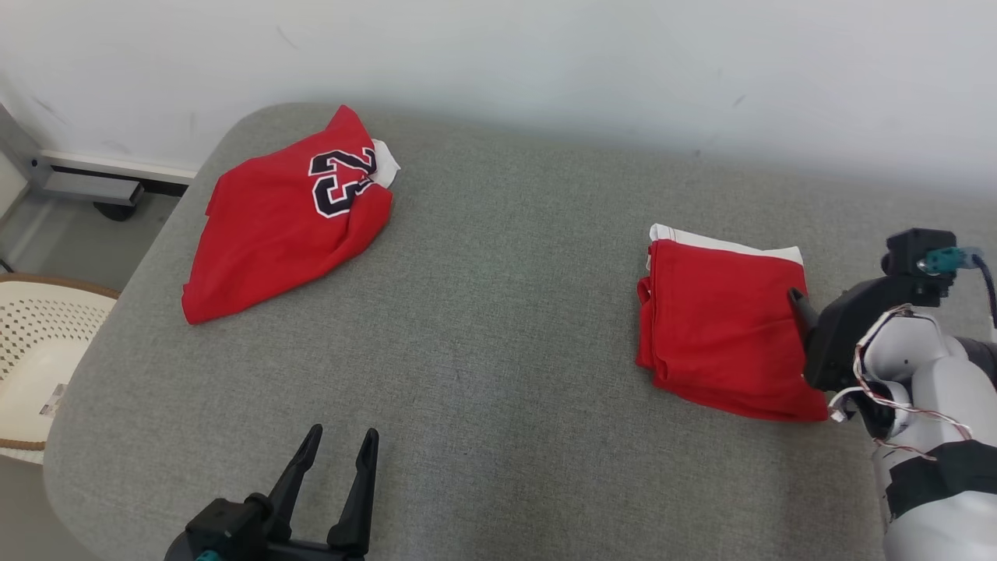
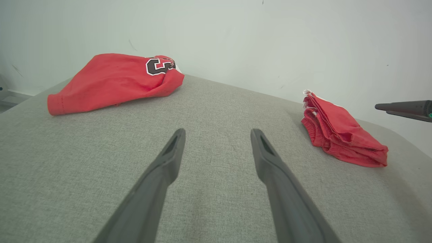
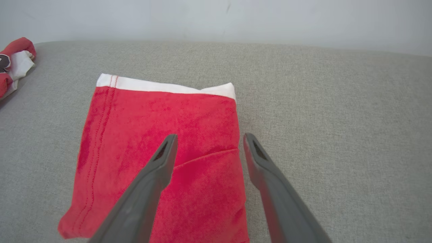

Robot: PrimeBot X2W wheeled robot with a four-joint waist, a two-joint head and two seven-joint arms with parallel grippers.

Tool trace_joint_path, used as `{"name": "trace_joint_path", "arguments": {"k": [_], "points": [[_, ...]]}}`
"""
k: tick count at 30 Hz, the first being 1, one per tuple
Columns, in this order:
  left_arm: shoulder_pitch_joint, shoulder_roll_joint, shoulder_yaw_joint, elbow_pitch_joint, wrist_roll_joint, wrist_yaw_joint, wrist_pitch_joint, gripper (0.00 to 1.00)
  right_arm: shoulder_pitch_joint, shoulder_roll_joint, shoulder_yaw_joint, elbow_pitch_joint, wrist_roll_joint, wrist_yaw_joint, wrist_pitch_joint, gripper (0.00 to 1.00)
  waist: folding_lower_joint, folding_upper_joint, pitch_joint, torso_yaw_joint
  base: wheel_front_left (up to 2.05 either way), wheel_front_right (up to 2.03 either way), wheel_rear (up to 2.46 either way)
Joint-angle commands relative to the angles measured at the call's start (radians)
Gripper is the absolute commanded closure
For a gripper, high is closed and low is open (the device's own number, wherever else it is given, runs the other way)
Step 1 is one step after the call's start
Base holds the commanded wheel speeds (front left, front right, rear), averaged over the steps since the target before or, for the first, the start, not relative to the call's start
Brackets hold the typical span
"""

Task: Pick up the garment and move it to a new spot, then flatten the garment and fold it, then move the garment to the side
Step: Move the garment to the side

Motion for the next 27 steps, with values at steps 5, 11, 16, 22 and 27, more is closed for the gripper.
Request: {"name": "trace_joint_path", "arguments": {"k": [5, 11, 16, 22, 27], "points": [[-0.016, 0.004, -0.004, -0.002, 0.006, -0.002, -0.005, 0.00, -0.032, -0.002, -0.085, 0.047, -0.009, 0.000, 0.040, 0.00, 0.0000, 0.0000, 0.019, 0.000, 0.00, 0.00, 0.00], [-0.024, 0.003, -0.010, 0.001, 0.006, -0.004, -0.005, 0.00, -0.071, -0.003, -0.139, 0.117, -0.066, 0.000, 0.083, 0.00, 0.0000, 0.0000, 0.034, 0.006, 0.00, 0.00, 0.00], [-0.028, 0.003, -0.016, 0.007, 0.006, -0.005, -0.005, 0.00, -0.101, -0.003, -0.172, 0.163, -0.106, 0.000, 0.111, 0.00, 0.0000, 0.0000, 0.040, 0.019, 0.00, 0.00, 0.00], [-0.030, 0.006, -0.020, 0.008, 0.004, -0.006, -0.005, 0.00, -0.126, -0.003, -0.216, 0.203, -0.161, 0.000, 0.141, 0.00, 0.0000, 0.0000, 0.050, 0.035, 0.00, 0.00, 0.00], [-0.031, 0.010, -0.021, 0.002, 0.004, -0.007, -0.005, 0.00, -0.139, -0.003, -0.252, 0.227, -0.201, 0.000, 0.146, 0.00, 0.0000, 0.0000, 0.068, 0.043, 0.00, 0.00, 0.00]]}}
